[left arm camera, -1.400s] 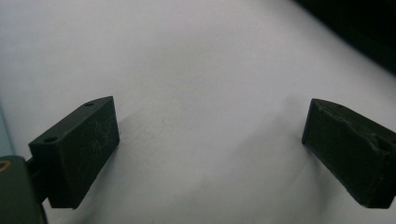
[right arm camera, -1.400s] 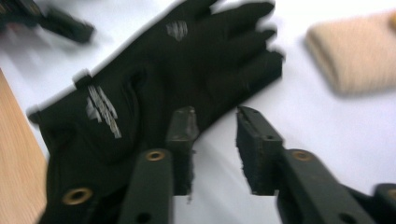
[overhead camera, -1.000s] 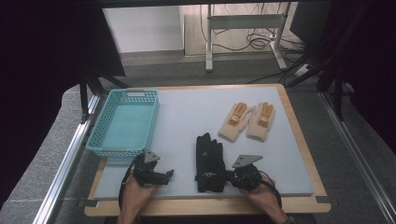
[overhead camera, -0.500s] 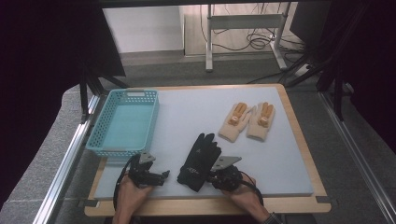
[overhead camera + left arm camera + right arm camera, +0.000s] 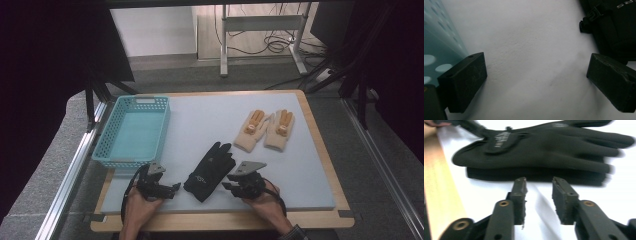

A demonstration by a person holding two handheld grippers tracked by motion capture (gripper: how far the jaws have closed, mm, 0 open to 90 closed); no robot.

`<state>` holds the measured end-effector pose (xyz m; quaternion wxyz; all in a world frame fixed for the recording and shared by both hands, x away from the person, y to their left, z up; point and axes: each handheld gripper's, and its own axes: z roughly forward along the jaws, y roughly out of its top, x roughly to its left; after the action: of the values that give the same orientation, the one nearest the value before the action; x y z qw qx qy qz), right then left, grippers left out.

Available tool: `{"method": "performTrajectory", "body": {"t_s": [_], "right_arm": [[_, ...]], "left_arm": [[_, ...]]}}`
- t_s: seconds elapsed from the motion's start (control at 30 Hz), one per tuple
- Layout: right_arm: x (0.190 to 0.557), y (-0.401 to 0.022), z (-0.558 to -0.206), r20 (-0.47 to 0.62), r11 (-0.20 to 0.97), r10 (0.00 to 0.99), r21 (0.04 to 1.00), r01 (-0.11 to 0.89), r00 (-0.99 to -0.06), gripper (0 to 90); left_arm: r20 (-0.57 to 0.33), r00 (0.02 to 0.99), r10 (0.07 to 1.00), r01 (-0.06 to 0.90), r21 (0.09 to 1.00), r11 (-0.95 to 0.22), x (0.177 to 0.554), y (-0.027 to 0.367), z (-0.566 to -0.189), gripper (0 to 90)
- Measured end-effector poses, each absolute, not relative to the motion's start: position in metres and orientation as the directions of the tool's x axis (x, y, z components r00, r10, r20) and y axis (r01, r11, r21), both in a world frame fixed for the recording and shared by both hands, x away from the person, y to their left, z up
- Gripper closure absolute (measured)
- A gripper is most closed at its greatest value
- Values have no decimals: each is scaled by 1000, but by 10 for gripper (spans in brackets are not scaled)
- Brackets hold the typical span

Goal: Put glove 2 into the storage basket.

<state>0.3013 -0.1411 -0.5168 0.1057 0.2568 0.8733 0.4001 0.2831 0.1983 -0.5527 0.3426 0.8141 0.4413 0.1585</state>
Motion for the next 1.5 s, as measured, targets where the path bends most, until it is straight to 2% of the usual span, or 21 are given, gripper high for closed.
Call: {"method": "performTrajectory", "body": {"t_s": [0.3,0.5,0.73,1.03,1.17,1.5], "right_arm": [[316,-200,-512,-15,492,659,765,416,-752,349],[323,-231,-516,-60,498,717,742,449,-695,249],[332,-248,-529,-61,495,751,712,499,-657,196],[332,-252,-531,-45,478,751,726,495,-658,194],[332,-252,-531,-44,477,752,725,497,-658,194],[332,-253,-531,-42,477,751,725,497,-659,194]], "left_arm": [[-62,556,829,622,693,-365,281,197,-549,55],[-91,568,818,615,708,-347,279,195,-541,55],[-118,589,800,606,720,-340,278,185,-526,49],[-140,633,761,582,734,-349,285,157,-503,28],[-125,657,743,574,722,-387,291,135,-496,14],[-128,674,727,595,678,-432,310,93,-503,0]]}}
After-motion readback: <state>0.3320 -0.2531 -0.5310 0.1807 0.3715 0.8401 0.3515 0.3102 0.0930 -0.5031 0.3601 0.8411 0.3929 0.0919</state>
